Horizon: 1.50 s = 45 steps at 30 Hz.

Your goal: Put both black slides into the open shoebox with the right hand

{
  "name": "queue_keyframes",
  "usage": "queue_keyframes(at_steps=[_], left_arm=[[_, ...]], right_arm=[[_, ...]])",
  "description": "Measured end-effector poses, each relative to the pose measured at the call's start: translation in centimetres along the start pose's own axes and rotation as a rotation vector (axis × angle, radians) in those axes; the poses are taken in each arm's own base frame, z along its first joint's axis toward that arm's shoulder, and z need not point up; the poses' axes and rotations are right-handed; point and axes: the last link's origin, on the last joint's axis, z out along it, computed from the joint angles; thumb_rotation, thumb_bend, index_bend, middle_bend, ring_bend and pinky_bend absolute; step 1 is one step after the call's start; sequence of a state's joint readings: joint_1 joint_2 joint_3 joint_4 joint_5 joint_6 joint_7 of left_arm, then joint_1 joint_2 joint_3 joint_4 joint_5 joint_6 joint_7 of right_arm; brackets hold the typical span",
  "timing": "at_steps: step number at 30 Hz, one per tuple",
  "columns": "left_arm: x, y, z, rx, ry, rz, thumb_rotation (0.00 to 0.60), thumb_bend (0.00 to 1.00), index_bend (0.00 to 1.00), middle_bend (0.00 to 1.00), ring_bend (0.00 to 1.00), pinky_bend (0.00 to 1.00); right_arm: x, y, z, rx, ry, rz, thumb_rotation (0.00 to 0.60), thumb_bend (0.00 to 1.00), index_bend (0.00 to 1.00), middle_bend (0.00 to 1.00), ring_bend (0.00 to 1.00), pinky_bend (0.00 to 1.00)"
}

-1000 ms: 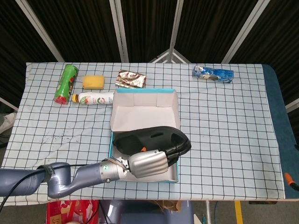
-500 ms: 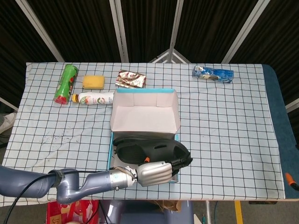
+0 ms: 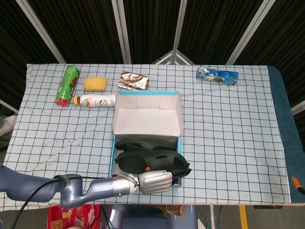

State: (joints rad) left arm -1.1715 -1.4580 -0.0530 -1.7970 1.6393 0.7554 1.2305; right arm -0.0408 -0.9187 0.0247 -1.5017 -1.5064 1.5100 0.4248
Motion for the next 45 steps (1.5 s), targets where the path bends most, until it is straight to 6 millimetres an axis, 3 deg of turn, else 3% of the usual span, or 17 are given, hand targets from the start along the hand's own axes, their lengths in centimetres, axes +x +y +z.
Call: queue_keyframes(at_steps=[12,36,45], left_arm=[[-1.3,2.0,0.5,-0.022,0.001,-0.061,0.6,0.35,0.48,0.45,0.01,0.07],[-3.0,4.5,-0.8,-0.102,-0.089,-0.16,0.6,0.35,0.46,0.43,0.0,0.07],[-3.7,5.3,-0.4,-0.109,-0.117,-0.194,0.6,0.35,0.36,0.37,0.0,0.07]], right_arm=[[0.0,0.1,0.0,-0.002,0.002,0.002,0.6,0.35,0.1,0.07,0.05,0.0],[-0.1,0.0,0.1,-0.008,-0.003,-0.004,0.6,0.35,0.11,0.07,0.05,0.0],[-0.1,0.1,0.2,-0.01,-0.005,-0.005,0.6,0.35,0.1,0.07,0.05,0.0]])
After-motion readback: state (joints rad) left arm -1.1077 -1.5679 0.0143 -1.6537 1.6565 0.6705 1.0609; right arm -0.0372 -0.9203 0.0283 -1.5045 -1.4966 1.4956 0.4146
